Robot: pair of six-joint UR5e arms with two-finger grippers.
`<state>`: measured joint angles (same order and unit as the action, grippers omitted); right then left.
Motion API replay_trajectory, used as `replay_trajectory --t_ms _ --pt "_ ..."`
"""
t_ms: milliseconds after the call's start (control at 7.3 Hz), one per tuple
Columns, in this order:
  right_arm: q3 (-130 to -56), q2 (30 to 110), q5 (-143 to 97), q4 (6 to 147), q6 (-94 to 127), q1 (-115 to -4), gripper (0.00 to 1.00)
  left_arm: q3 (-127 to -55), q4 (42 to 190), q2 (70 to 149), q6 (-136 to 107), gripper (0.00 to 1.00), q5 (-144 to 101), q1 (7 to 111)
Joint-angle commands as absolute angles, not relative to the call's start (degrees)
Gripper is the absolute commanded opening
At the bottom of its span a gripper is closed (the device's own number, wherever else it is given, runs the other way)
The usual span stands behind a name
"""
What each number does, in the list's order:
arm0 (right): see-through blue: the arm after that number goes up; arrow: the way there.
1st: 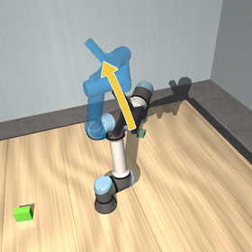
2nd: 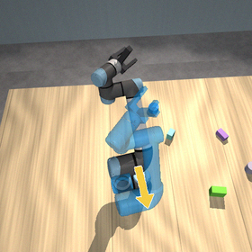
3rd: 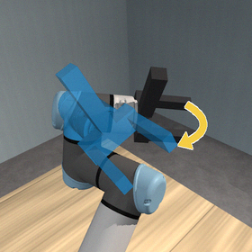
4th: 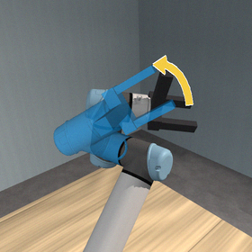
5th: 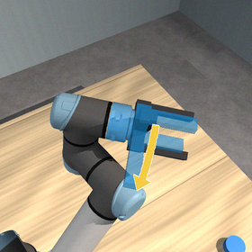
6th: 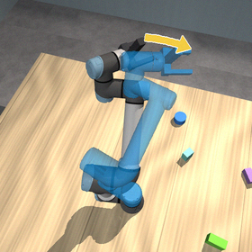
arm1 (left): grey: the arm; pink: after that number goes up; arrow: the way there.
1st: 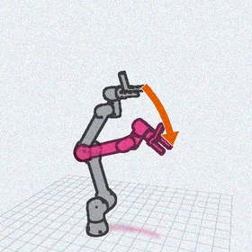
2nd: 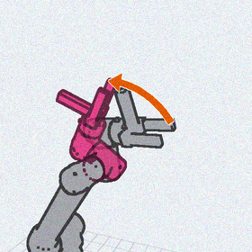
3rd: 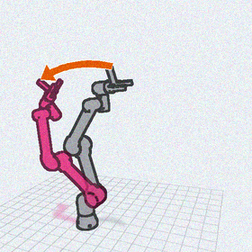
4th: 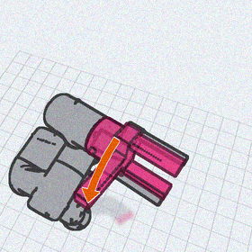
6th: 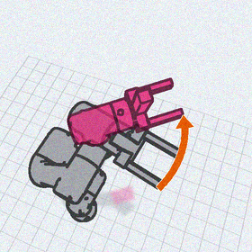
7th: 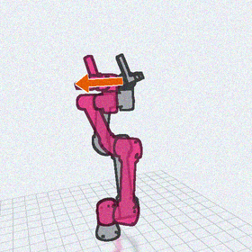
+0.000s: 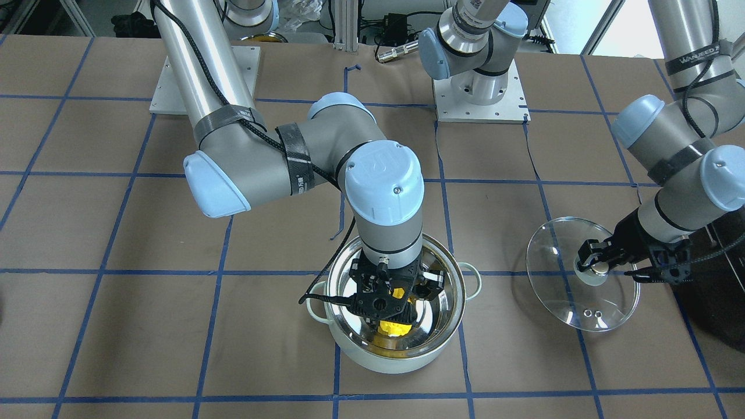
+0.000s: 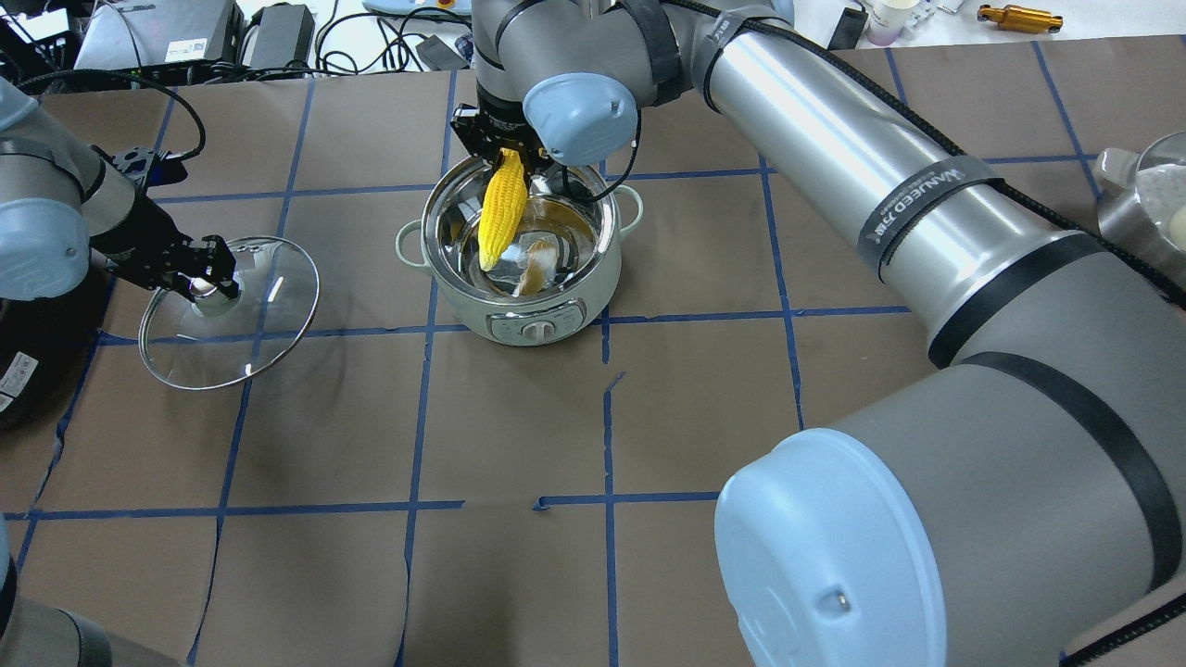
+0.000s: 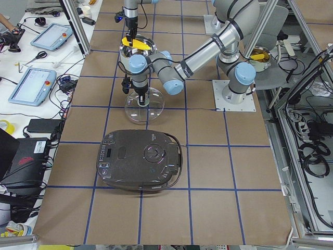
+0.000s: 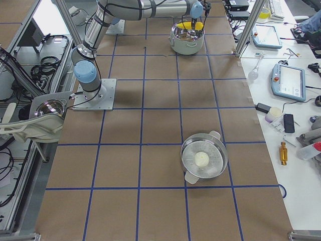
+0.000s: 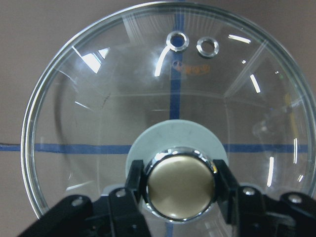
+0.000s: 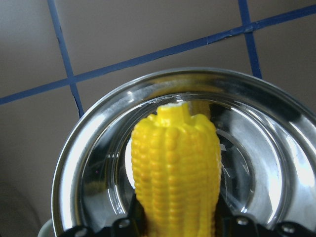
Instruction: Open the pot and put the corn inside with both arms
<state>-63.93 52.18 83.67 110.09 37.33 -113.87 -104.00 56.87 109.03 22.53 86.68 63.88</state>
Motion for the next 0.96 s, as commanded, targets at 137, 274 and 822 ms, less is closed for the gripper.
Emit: replay_trajectory --t_ms 137,274,822 --pt "-72.42 58.70 84.11 110.21 36.21 -113.82 1.00 -109.42 47.29 109.25 21.62 0.00 86.57 63.90" --pt "-72.33 58.88 84.72 109.78 35.51 -113.38 1.00 -109.42 47.29 109.25 21.53 0.00 86.49 63.90" --pt "-73.91 70.71 85.87 98.12 19.89 -101.80 1.00 -109.78 47.64 109.42 21.53 0.44 86.48 63.90"
